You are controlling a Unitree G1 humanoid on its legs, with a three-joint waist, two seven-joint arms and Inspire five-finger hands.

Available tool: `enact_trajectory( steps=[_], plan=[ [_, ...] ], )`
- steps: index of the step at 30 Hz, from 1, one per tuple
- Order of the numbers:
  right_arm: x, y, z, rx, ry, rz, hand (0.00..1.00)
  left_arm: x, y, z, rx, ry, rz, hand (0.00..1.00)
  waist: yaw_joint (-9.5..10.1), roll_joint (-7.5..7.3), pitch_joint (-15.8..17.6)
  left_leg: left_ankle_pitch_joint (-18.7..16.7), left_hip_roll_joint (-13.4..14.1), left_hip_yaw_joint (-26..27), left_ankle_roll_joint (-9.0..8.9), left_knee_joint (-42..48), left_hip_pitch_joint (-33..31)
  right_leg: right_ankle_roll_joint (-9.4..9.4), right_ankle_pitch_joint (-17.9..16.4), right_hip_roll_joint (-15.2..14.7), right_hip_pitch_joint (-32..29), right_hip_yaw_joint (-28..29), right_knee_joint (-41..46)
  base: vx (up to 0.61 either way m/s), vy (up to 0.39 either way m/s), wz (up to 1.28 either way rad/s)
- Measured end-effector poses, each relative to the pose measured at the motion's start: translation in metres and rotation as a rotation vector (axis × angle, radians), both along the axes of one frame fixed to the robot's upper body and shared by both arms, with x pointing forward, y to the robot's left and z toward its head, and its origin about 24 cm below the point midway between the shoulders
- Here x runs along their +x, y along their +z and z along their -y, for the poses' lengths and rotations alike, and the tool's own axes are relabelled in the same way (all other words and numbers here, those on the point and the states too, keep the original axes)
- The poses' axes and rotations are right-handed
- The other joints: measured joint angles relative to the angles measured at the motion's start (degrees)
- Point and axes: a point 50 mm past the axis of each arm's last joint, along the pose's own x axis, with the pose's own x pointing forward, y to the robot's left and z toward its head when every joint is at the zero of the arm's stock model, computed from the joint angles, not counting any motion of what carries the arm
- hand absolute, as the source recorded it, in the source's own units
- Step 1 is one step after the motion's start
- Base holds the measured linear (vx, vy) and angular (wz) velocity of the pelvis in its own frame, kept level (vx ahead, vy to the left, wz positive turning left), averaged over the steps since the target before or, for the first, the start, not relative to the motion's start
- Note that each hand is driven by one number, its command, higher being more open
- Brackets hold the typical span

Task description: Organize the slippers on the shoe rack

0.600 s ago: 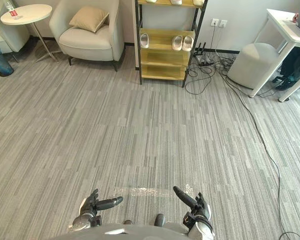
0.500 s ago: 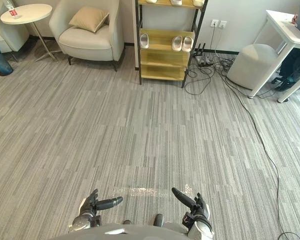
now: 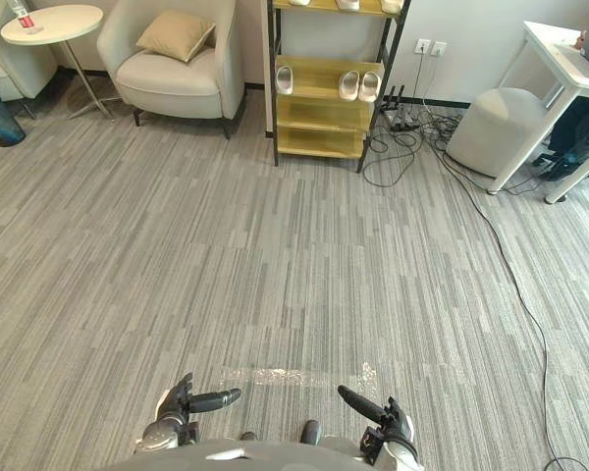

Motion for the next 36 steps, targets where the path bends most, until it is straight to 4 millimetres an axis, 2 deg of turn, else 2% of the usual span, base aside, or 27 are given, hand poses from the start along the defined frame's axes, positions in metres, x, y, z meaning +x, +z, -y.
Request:
enact_trajectory(
  steps=[15, 20, 22, 23, 24, 26, 27, 28, 29, 30, 31, 33, 34, 35, 36],
  plan=[
    [0.005, 0.0, 0.0, -0.022, 0.062, -0.021, 1.0, 0.003, -0.001, 0.0, 0.015, -0.037, -0.016, 1.0, 0.08, -0.12, 0.3, -0.5, 0.1, 0.7, -0.2, 0.1, -0.9, -0.19, -0.6, 0.1, -1.0, 0.6, 0.0, 0.0, 0.0, -0.02],
    [0.01, 0.001, -0.001, -0.03, 0.092, -0.014, 1.0, 0.009, 0.001, -0.001, 0.02, -0.042, 0.001, 1.0, 0.45, -0.06, 0.5, -6.1, 0.9, 1.9, 0.68, 9.4, -6.6, -0.57, -1.5, 0.1, -2.8, 1.2, 0.3, 0.03, 0.003, -0.14],
    [0.012, 0.002, 0.004, -0.041, 0.094, -0.014, 1.0, 0.011, 0.002, 0.0, 0.017, -0.045, 0.006, 1.0, 0.56, 0.84, 1.0, -8.9, 1.9, 2.1, 1.21, 13.7, -8.8, 0.26, -5.1, -0.3, -6.1, 0.3, 6.9, 0.08, 0.023, -0.08],
    [0.014, 0.003, 0.005, -0.047, 0.096, -0.01, 1.0, 0.013, 0.002, 0.0, 0.019, -0.049, 0.009, 1.0, 0.55, 0.8, 1.3, -10.4, 2.0, 2.5, 1.55, 15.6, -9.3, 1.57, -9.7, -1.9, -9.9, 0.0, 15.9, 0.15, 0.09, -0.15],
    [0.014, 0.003, 0.006, -0.049, 0.098, -0.011, 1.0, 0.015, 0.003, -0.002, 0.025, -0.05, 0.009, 1.0, 0.6, 0.48, 1.6, -11.5, 1.9, 3.1, 1.66, 16.7, -9.3, 3.07, -12.6, -3.6, -12.9, -0.7, 23.6, 0.18, 0.106, -0.23],
    [0.02, 0.005, 0.006, -0.052, 0.104, 0.007, 1.0, 0.017, 0.004, -0.004, 0.038, -0.069, 0.007, 1.0, 0.63, 0.18, 2.3, -12.5, 1.6, 4.1, 1.58, 17.4, -8.3, 2.7, -13.9, -6.4, -16.9, -3.3, 34.5, 0.17, 0.091, -0.18],
    [0.025, 0.007, 0.007, -0.06, 0.111, 0.03, 1.0, 0.017, 0.004, -0.004, 0.043, -0.082, 0.004, 1.0, 0.42, 0.15, 2.7, -14.4, 1.5, 4.0, 2.04, 18.4, -7.6, 2.59, -13.9, -8.6, -19.5, -4.9, 43.0, 0.17, 0.078, -0.01],
    [0.028, 0.008, 0.006, -0.06, 0.115, 0.039, 1.0, 0.019, 0.004, -0.005, 0.045, -0.081, 0.008, 1.0, 0.41, -0.4, 3.2, -14.9, 1.0, 3.7, 2.32, 18.1, -6.1, 2.45, -13.7, -10.5, -20.4, -5.1, 47.8, 0.25, 0.067, 0.22],
    [0.033, 0.009, 0.005, -0.056, 0.113, 0.051, 1.0, 0.018, 0.004, -0.008, 0.053, -0.08, -0.002, 1.0, -0.28, -0.8, 4.0, -15.5, 0.1, 2.5, 2.89, 16.8, -2.5, 1.24, -14.8, -13.6, -22.5, -6.7, 55.7, 0.26, 0.009, 0.33],
    [0.034, 0.01, 0.004, -0.057, 0.13, 0.053, 1.0, 0.02, 0.005, -0.007, 0.059, -0.091, -0.002, 1.0, -0.32, -0.68, 4.1, -16.2, 0.7, 1.7, 2.72, 16.1, -0.6, 0.54, -17.1, -13.7, -23.0, -8.0, 54.4, 0.26, -0.011, 0.33],
    [0.034, 0.01, 0.004, -0.057, 0.131, 0.054, 1.0, 0.02, 0.005, -0.008, 0.063, -0.095, -0.003, 1.0, -0.33, -0.66, 4.1, -16.3, 0.8, 1.6, 2.58, 15.8, -0.4, 0.3, -17.3, -13.8, -23.2, -8.4, 53.9, 0.27, -0.044, 0.27],
    [0.044, 0.014, 0.007, -0.071, 0.139, 0.081, 1.0, 0.019, 0.004, -0.009, 0.069, -0.101, -0.012, 1.0, -0.71, 0.42, 4.5, -16.4, 2.8, 0.2, 1.87, 12.9, 1.9, -0.4, -17.4, -12.7, -27.0, -11.6, 45.1, 0.45, -0.128, 0.42],
    [0.054, 0.018, 0.013, -0.091, 0.144, 0.109, 1.0, 0.019, 0.003, -0.006, 0.068, -0.111, -0.019, 1.0, -1.61, 2.13, 5.5, -16.1, 5.1, -0.7, 1.41, 10.4, 3.9, -0.28, -15.4, -10.3, -29.0, -12.3, 38.0, 0.5, -0.179, 0.45],
    [0.055, 0.019, 0.014, -0.094, 0.144, 0.114, 1.0, 0.019, 0.003, -0.006, 0.068, -0.114, -0.02, 1.0, -1.73, 2.41, 5.7, -16.1, 5.5, -0.9, 1.36, 9.9, 4.3, -0.16, -14.7, -9.8, -29.3, -12.3, 36.3, 0.48, -0.208, 0.42],
    [0.056, 0.02, 0.015, -0.104, 0.147, 0.119, 1.0, 0.018, 0.003, -0.006, 0.071, -0.119, -0.023, 1.0, -1.86, 2.34, 5.7, -16.0, 5.9, -1.3, -0.43, 9.3, 5.2, -0.41, -11.0, -8.5, -29.9, -11.8, 30.4, 0.55, -0.265, 0.45]
  ],
)
